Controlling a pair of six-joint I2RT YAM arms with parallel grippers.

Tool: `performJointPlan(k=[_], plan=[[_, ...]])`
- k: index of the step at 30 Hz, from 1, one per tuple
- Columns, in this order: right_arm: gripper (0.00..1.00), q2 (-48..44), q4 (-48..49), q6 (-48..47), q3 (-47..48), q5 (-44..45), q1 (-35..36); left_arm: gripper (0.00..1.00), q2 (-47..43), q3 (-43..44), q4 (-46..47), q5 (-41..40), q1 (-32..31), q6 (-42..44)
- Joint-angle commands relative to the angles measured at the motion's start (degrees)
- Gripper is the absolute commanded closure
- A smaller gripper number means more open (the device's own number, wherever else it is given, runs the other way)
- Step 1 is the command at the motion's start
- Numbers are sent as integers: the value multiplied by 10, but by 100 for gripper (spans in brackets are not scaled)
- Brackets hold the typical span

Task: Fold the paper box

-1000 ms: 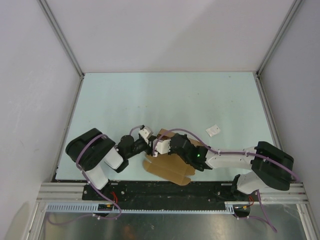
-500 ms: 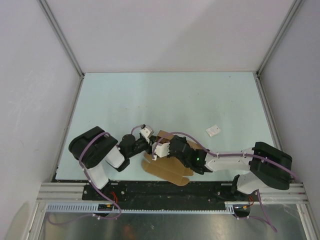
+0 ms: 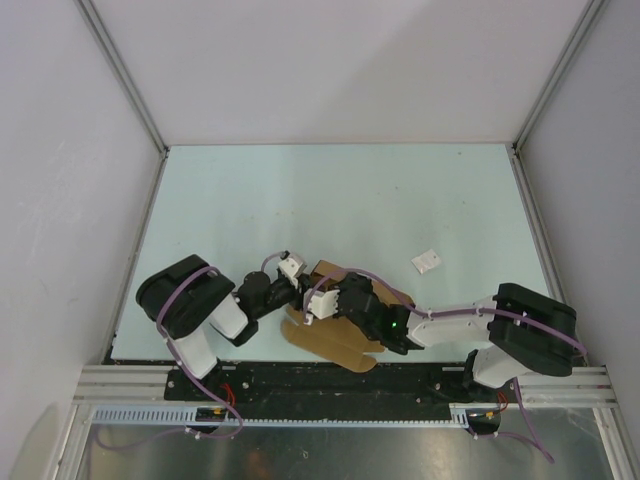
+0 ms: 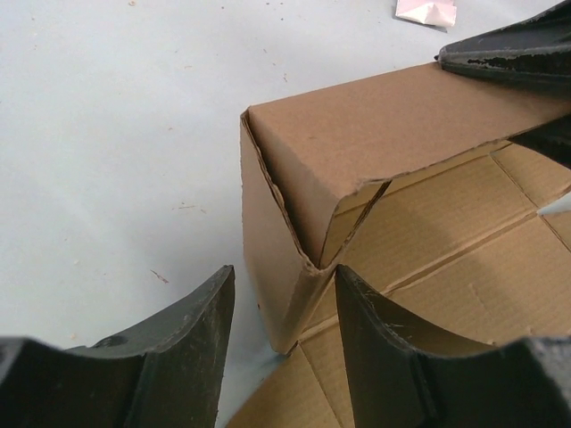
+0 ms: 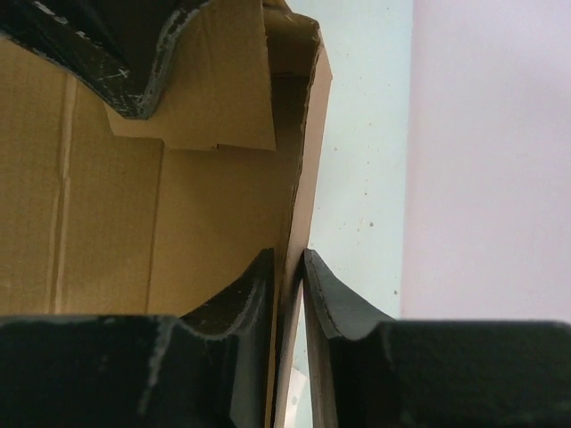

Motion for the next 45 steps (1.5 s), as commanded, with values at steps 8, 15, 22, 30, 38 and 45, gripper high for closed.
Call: performJointPlan(k=[8,15,22,30,38,45], plan=[[66,16,3,15,-19,-67,16,47,-5,15,208,-18,-4,-21],[65,15,28,10,-26,-87,17,48,0,17,208,-32,-6,-21],[64,23,25,13,-26,-86,17,50,2,18,208,-36,-9,-23],[61,27,22,19,-27,-83,17,60,-10,8,208,-87,-20,-21],[61,24,26,20,-29,-92,16,75,-25,-3,208,-130,-34,-8],[60,26,31,25,-30,-95,17,87,-35,-9,208,-217,-72,4]])
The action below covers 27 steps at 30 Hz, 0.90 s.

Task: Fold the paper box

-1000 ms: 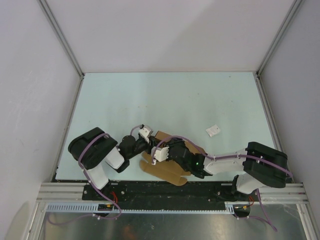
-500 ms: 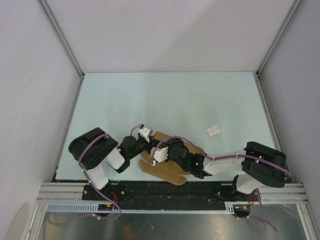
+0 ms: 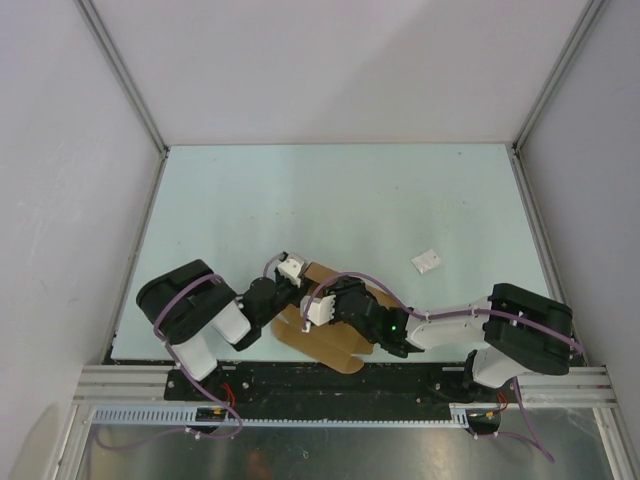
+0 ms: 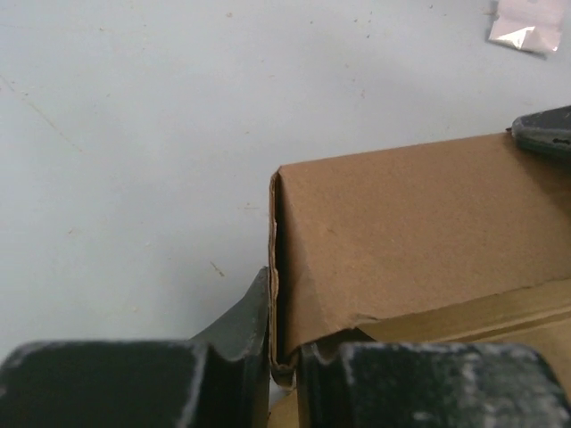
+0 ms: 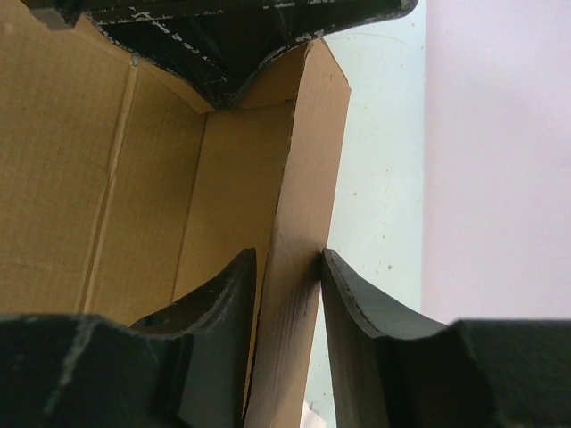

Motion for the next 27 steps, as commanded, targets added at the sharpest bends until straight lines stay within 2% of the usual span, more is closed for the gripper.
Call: performJointPlan(k=[1,5,13,19,20,27], plan=[[60,17,-20,24,-16,-40,6,89,-22,-4,211,-58,-26,9],[59,15,-16,27,-16,-40,6,100,-13,4,211,-88,-45,16],[56,-1,-10,37,-16,-50,7,100,-10,7,211,-107,-57,35],[51,-54,-13,41,-16,-85,13,98,-13,2,212,-115,-57,44],[38,-62,-16,43,-16,-92,15,98,-13,2,211,-116,-57,45],[32,-143,-31,61,-23,-162,22,96,-5,7,211,-115,-57,44]])
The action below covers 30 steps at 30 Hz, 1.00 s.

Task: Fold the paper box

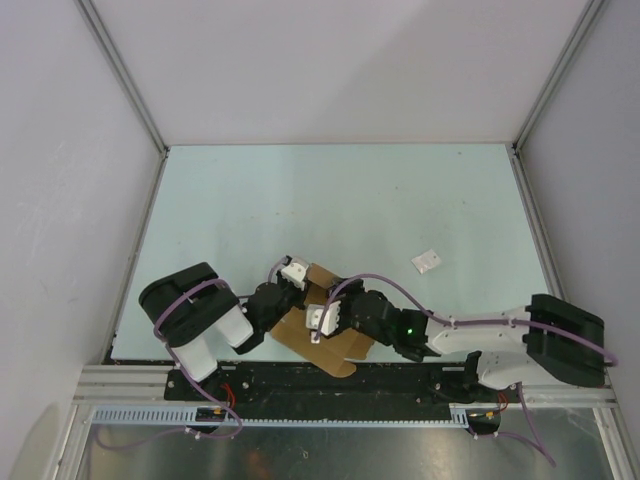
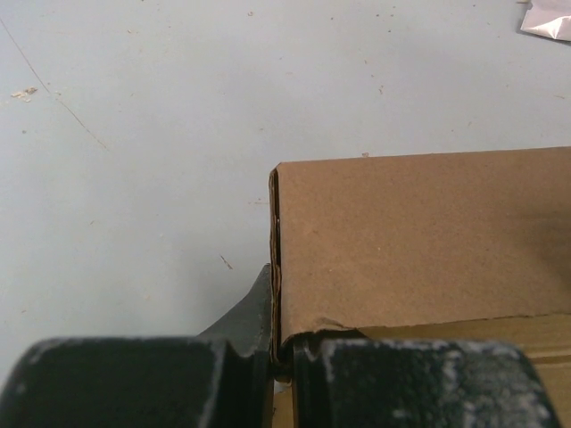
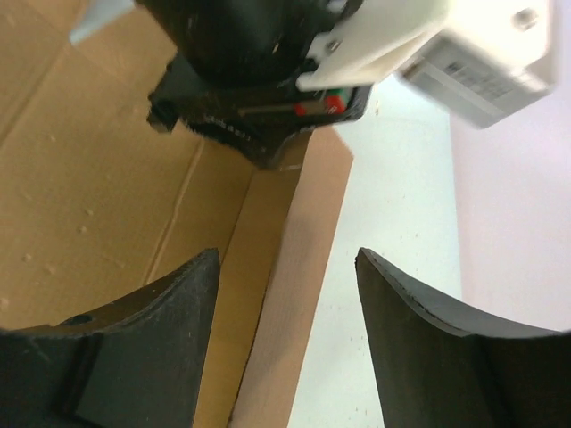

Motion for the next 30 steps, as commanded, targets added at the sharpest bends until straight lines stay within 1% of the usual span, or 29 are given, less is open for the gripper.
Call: performJointPlan(k=[1,5,7,9,10,11,13,14,15,17,18,20,22,23,24,28,30], plan=[[32,-73,8,25,-11,-63,6,96,-3,7,215,-9,-4,18],[33,-135,19,49,-21,-78,6,92,0,8,215,-16,-4,19],[33,-165,47,77,-29,-71,7,87,1,8,215,-15,-4,19],[36,-178,61,94,-34,-59,6,82,1,8,215,-17,-4,19],[38,-183,80,122,-36,-54,6,81,1,8,215,-16,-4,19],[47,-183,93,141,-37,-34,3,80,2,8,215,-16,-4,18],[55,-178,142,190,-37,0,0,78,4,8,215,-16,-4,18],[69,-167,158,238,-37,53,-3,77,4,8,215,-16,-4,18],[78,-161,170,259,-32,81,-6,76,5,8,215,-15,-4,17],[96,-153,176,307,-25,126,-18,76,6,8,215,-17,-4,15],[100,-149,160,314,-17,132,-20,76,6,9,215,-17,-4,16],[100,-149,144,348,-11,140,-25,76,9,11,215,-17,-4,15],[100,-152,122,379,-10,105,-46,76,12,15,215,-16,-4,12],[100,-147,122,396,-9,69,-57,76,14,16,215,-14,-4,10],[100,-142,118,438,-6,62,-83,76,16,17,215,-12,-5,8],[100,-98,100,484,22,8,-122,76,20,17,215,-6,-4,1],[100,-78,93,502,40,-18,-129,76,20,16,215,-7,-4,-1]])
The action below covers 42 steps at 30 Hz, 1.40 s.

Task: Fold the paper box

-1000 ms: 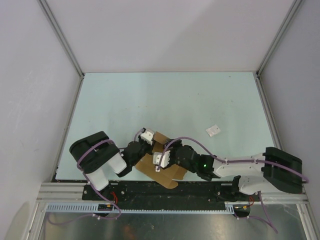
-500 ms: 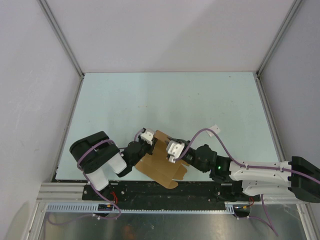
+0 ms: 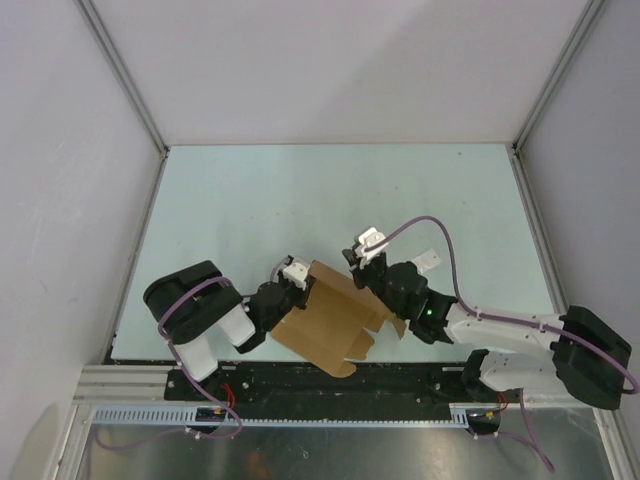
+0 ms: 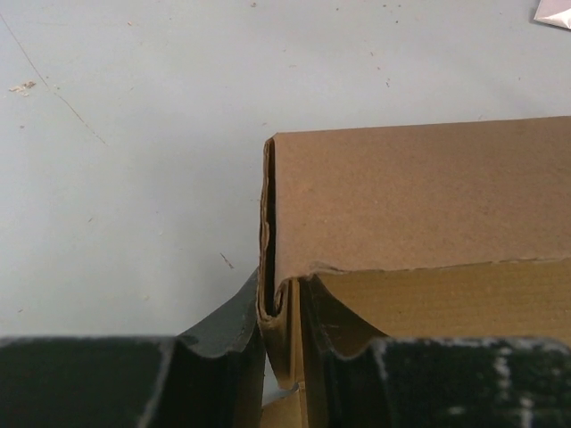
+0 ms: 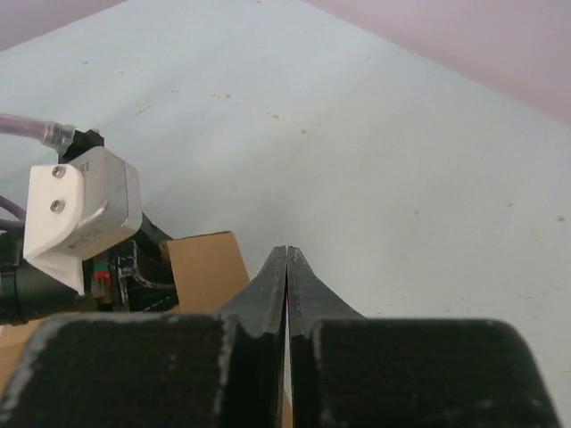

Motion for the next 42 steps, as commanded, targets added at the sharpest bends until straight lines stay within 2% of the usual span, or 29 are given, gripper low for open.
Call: performJointPlan(k=[1,5,12,32,39,42], plan=[[100,43,-12,88,53,-65,-18,76,5,8,214,-1,-4,-4],[100,115,-20,103,87,-91,-24,76,1,4,214,-3,-4,-6],[100,179,9,132,97,-113,-32,76,-10,-6,214,-9,-4,-4],[100,235,2,147,97,-142,-34,82,-8,-14,214,-7,-4,-11],[100,207,5,144,98,-140,-34,71,-42,-44,214,-25,-4,-9],[100,179,-2,137,97,-133,-35,62,-65,-61,213,-31,-4,-8]])
